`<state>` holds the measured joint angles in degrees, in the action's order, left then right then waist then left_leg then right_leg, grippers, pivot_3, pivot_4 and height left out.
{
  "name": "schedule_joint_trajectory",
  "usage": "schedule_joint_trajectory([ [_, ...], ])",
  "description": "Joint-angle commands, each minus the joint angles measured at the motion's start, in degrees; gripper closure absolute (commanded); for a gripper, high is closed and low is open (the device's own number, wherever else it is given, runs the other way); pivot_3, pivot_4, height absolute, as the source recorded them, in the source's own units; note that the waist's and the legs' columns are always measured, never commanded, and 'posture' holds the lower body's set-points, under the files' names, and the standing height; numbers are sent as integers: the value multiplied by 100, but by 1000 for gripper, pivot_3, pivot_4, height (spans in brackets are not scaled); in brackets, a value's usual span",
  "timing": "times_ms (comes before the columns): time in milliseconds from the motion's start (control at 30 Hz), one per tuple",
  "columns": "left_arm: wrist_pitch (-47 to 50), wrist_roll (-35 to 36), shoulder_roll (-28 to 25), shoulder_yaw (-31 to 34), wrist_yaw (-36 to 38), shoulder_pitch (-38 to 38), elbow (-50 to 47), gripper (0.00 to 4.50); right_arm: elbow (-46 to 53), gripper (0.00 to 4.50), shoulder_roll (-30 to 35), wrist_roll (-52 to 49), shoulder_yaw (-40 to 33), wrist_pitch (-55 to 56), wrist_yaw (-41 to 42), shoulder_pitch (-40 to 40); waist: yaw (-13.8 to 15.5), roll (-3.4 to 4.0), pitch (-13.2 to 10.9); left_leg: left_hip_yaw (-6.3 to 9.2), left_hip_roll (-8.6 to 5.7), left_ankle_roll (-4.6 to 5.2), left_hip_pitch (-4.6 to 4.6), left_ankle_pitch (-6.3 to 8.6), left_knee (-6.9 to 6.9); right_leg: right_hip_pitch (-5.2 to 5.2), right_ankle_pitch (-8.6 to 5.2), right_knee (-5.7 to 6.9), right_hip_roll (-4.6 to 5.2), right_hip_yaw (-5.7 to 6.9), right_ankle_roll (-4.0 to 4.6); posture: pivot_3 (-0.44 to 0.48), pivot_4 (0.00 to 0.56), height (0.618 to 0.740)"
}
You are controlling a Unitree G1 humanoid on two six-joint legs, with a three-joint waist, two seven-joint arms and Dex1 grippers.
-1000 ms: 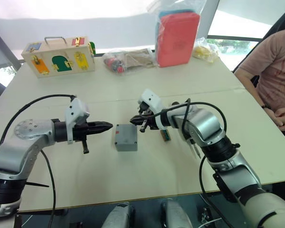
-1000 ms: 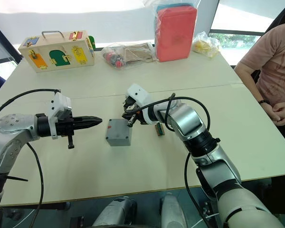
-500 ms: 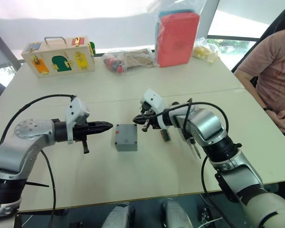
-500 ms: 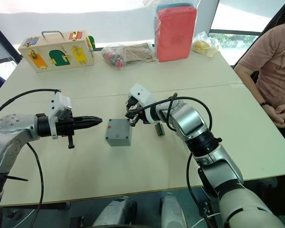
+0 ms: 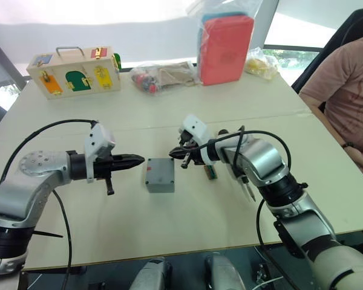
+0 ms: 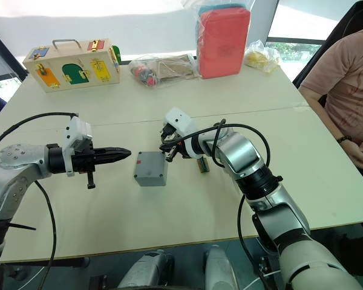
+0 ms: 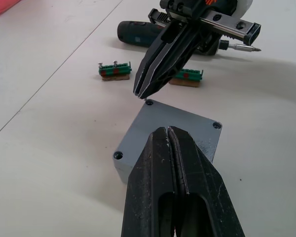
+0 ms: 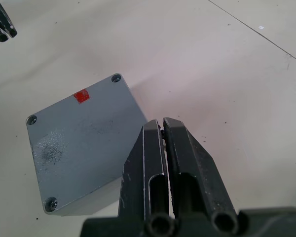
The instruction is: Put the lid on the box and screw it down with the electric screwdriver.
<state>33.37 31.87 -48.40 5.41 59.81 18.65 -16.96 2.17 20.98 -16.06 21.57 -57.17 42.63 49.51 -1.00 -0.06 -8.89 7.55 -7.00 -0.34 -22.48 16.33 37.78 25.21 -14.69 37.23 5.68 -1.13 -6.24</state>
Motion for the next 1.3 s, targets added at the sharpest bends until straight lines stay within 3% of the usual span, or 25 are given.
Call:
schedule_joint_trajectory([
  [33, -4, 59, -47, 64, 15, 103, -140, 4500, 263, 4481, -36, -48, -29, 23, 56, 18, 0, 0, 0, 0, 0, 0, 0, 0, 0, 0, 0, 0, 0, 0, 0, 0, 150, 740],
  [1300, -2, 59, -17, 32, -8, 141, -139, 4500, 616, 4481, -15, -200, -144, -240, 80, 110, 0, 0, 0, 0, 1, 0, 0, 0, -3, 1, 0, -1, 0, 0, 0, 0, 150, 740],
])
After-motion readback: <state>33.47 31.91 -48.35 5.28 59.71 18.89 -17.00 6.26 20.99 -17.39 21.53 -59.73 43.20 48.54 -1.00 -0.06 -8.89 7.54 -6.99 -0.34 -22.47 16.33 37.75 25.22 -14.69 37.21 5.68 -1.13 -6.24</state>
